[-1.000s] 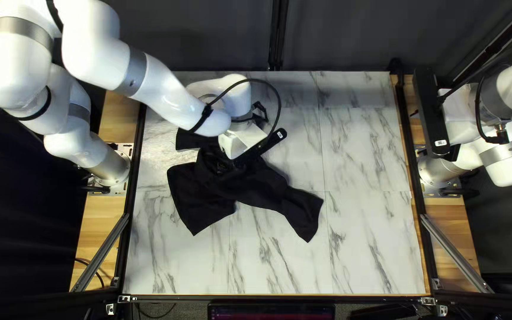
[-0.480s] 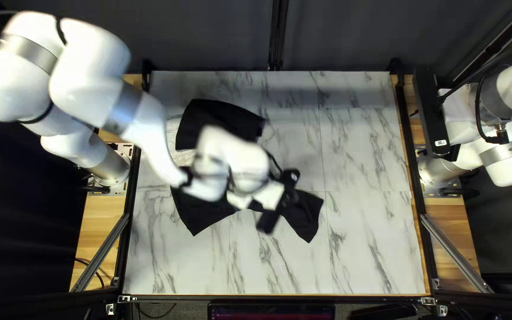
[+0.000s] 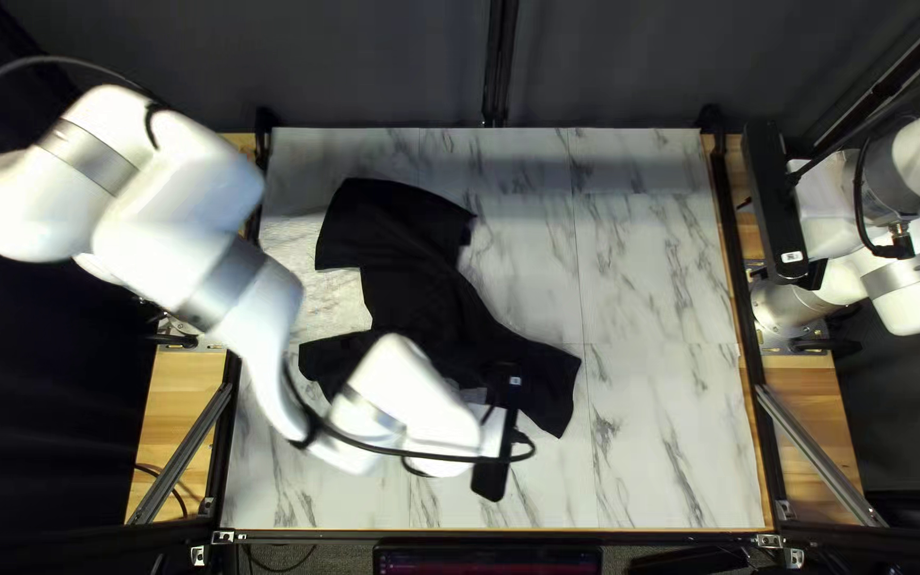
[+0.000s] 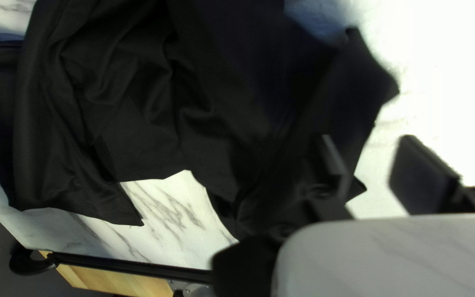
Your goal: Fold t-shirt
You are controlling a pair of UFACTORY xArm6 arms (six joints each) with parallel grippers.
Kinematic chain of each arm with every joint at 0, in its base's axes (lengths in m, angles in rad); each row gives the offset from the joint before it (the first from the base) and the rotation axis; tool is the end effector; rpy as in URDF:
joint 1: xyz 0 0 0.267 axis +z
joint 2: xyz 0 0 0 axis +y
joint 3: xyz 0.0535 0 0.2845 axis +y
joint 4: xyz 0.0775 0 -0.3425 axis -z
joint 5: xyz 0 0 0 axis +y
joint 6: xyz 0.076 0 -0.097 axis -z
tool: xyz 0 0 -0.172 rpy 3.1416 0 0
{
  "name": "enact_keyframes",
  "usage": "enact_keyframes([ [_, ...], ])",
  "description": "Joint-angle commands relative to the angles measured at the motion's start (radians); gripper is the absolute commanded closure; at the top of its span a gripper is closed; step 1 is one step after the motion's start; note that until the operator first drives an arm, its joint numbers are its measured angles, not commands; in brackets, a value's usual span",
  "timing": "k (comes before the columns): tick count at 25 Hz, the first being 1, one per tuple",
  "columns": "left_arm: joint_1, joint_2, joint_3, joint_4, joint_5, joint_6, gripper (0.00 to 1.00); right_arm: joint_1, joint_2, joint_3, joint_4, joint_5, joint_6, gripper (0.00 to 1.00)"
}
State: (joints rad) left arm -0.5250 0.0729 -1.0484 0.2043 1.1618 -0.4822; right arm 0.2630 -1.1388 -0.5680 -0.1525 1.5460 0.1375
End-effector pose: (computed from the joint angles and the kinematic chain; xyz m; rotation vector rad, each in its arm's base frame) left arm 0.3928 -0.1767 0.1443 -2.8857 0.2050 0.1106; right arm 0.2138 0.0156 0.3076 3.0058 0.1760 0.2836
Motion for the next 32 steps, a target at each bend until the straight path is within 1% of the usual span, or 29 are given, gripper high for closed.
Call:
enact_keyframes([
  [1,-0.009,-0.088,0.112,0.024,-0.053,-0.036,0.0,0.0,0.0,0.0,0.0,0.0,0.0,0.0],
  [3,-0.027,-0.088,0.127,0.034,-0.069,-0.069,0.0,0.0,0.0,0.0,0.0,0.0,0.0,0.0],
  [6,-0.062,-0.05,0.127,0.057,-0.079,-0.141,0.0,0.0,0.0,0.0,0.0,0.0,0.0,0.0],
  [9,-0.106,-0.029,0.133,0.087,-0.065,-0.224,0.0,0.0,0.0,0.0,0.0,0.0,0.0,0.0],
  [11,-0.124,-0.016,0.123,0.101,-0.044,-0.255,0.0,0.0,0.0,0.0,0.0,0.0,0.0,0.0],
  [14,-0.164,0.061,0.052,0.132,0.024,-0.312,0.0,0.0,0.0,0.0,0.0,0.0,0.0,0.0],
  [17,-0.184,0.121,-0.004,0.157,0.071,-0.338,0.0,0.0,0.0,0.0,0.0,0.0,0.0,0.0],
  [22,-0.196,0.138,-0.027,0.18,0.078,-0.333,0.0,0.0,0.0,0.0,0.0,0.0,0.0,0.0],
  [26,-0.19,0.13,-0.007,0.187,0.038,-0.324,0.0,0.0,0.0,0.0,0.0,0.0,0.0,0.0],
  [30,-0.174,0.096,0.061,0.193,-0.036,-0.32,0.0,0.0,0.0,0.0,0.0,0.0,0.0,0.0],
  [32,-0.168,0.083,0.082,0.192,-0.059,-0.316,0.0,0.0,0.0,0.0,0.0,0.0,0.0,0.0],
])
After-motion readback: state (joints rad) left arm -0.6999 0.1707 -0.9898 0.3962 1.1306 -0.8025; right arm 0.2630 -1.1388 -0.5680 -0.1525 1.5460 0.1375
